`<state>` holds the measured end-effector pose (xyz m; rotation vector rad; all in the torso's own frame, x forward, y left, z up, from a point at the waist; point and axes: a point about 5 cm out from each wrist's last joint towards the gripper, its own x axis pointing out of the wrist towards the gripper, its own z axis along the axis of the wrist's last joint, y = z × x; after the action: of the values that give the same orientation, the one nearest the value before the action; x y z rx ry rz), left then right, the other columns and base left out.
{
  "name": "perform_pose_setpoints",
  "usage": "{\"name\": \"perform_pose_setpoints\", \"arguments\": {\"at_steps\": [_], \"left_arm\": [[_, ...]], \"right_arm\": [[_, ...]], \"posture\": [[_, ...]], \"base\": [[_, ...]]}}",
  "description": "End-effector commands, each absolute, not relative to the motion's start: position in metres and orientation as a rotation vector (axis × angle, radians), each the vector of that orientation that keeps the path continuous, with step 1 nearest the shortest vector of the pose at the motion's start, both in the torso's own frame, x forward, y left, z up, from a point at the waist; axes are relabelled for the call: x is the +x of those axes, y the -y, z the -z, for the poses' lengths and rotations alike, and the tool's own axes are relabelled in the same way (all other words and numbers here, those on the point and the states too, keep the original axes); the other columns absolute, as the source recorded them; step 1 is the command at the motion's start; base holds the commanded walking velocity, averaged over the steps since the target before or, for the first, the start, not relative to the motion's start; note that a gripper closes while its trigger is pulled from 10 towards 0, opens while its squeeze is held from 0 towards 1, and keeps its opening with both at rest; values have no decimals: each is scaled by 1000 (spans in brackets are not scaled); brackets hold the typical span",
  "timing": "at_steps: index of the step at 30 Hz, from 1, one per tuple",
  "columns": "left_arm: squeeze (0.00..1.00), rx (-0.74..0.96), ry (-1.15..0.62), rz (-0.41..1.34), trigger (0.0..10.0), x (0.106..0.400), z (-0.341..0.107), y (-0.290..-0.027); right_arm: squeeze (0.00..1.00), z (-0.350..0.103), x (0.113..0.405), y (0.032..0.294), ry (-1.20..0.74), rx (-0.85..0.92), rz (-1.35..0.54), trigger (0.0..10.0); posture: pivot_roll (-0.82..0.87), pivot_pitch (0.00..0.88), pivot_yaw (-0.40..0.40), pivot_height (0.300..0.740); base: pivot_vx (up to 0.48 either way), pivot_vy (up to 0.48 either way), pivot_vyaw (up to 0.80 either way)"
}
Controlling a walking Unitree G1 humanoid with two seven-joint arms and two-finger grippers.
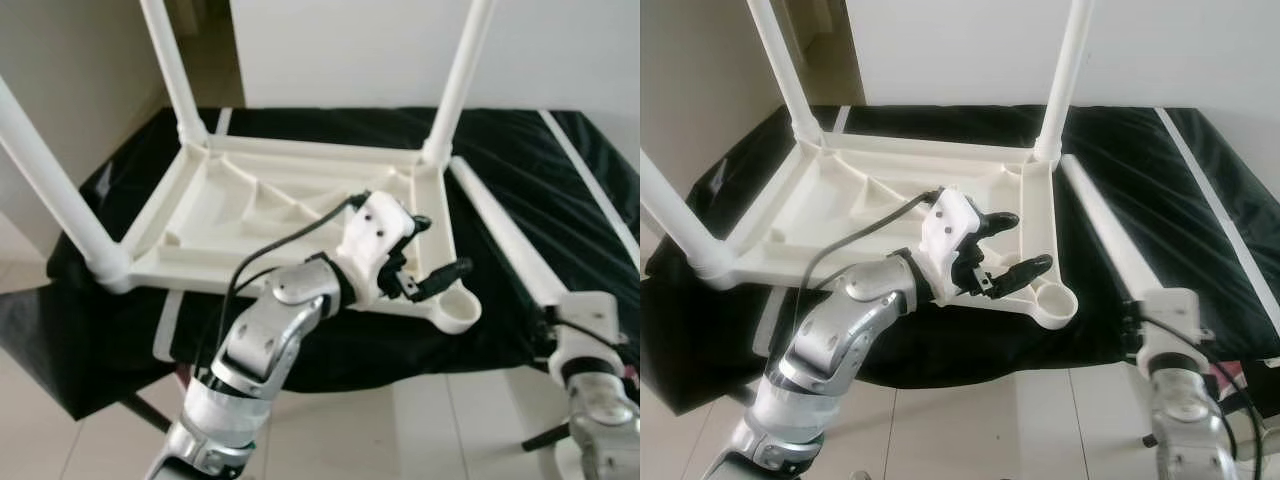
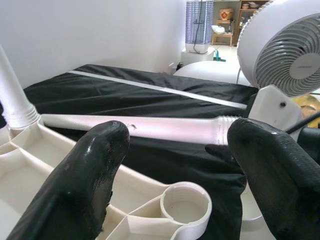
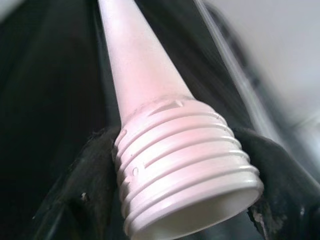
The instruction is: Building children table
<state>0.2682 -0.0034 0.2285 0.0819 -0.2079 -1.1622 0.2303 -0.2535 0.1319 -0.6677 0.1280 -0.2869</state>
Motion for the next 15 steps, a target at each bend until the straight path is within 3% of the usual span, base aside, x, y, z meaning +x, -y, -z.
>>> {"name": "perform_pose_setpoints", "arguments": {"at_steps": [1,9,10,11,12,15], "left_arm": [[0,86,227,1146,10000,268,-233,5],[0,87,228,1146,10000,268,-233,6],[0,88,228,1147,10000,268,-233,6],[0,88,228,1147,10000,268,-233,6],[0,89,229,1148,10000,268,-233,6],[0,89,230,1149,10000,268,-234,6]], "right_arm": [[0,-120,231,238,-146,-773,207,10000],[0,-113,230,237,-158,-819,195,10000],[329,-112,230,238,-164,-820,200,10000],[329,-112,230,238,-164,-820,200,10000],[1000,-112,230,238,-171,-813,199,10000],[1000,-110,230,237,-173,-836,189,10000]], "posture": [[-84,49,-4,740],[-86,40,-1,740],[-86,38,0,740],[-86,38,0,740],[-86,38,0,740],[-87,38,2,740]], "base": [[0,0,0],[0,0,0],[0,0,0],[0,0,0],[0,0,0],[0,0,0]]}}
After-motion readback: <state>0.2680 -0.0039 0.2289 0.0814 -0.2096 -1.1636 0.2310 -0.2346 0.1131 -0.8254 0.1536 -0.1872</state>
